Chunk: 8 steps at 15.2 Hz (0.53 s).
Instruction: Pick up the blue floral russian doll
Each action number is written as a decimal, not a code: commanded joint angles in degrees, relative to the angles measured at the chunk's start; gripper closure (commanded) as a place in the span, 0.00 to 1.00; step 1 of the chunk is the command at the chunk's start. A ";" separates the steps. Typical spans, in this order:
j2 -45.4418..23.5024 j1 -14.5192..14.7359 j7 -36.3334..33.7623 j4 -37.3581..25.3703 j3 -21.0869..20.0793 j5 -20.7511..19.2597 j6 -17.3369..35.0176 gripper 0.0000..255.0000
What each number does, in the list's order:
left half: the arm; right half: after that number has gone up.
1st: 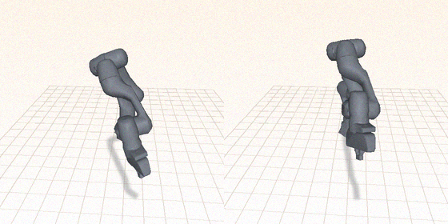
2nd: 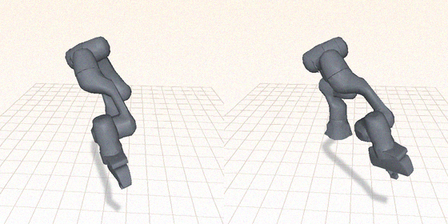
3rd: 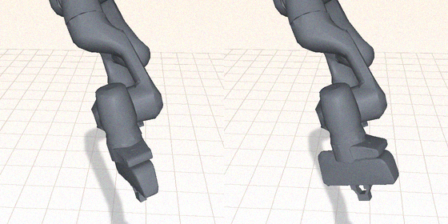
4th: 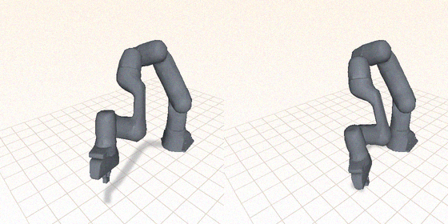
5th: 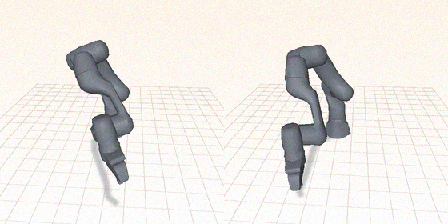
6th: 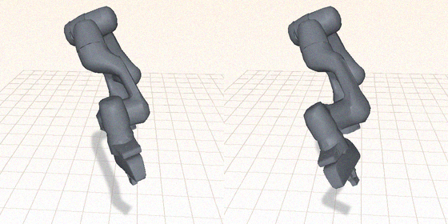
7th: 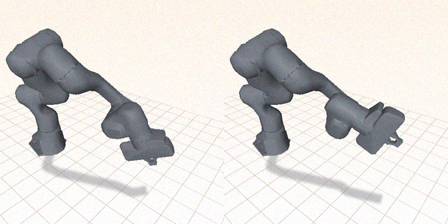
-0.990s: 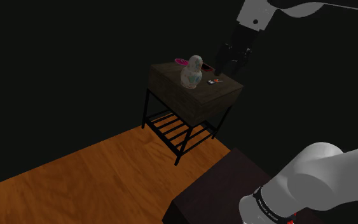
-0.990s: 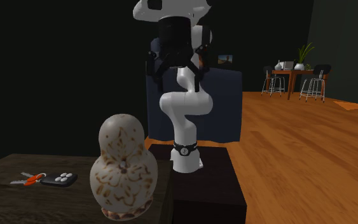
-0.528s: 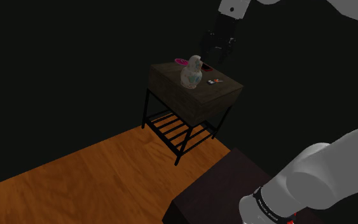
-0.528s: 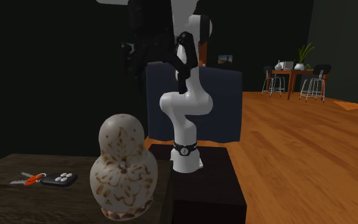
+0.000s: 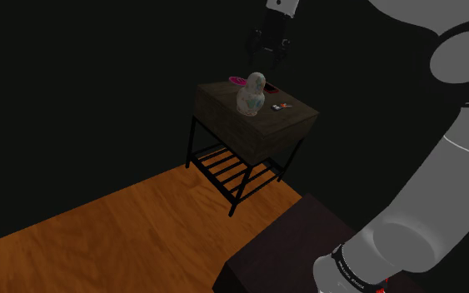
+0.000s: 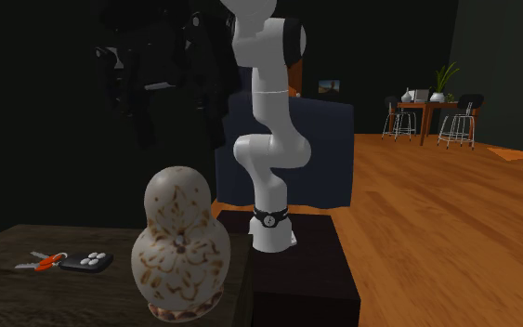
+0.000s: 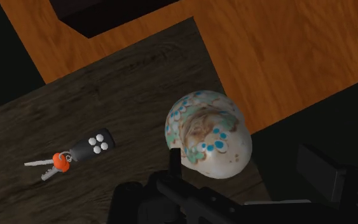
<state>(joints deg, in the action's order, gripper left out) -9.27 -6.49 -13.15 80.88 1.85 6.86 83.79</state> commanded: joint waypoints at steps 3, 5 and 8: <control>-1.23 -0.30 0.12 0.58 0.25 0.16 1.44 0.00; -0.87 -0.26 0.28 2.62 0.24 0.14 3.12 0.00; -0.49 -0.22 0.48 5.13 0.23 0.12 5.24 0.00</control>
<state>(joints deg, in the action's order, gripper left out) -9.76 -6.73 -12.71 85.51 2.10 6.98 88.50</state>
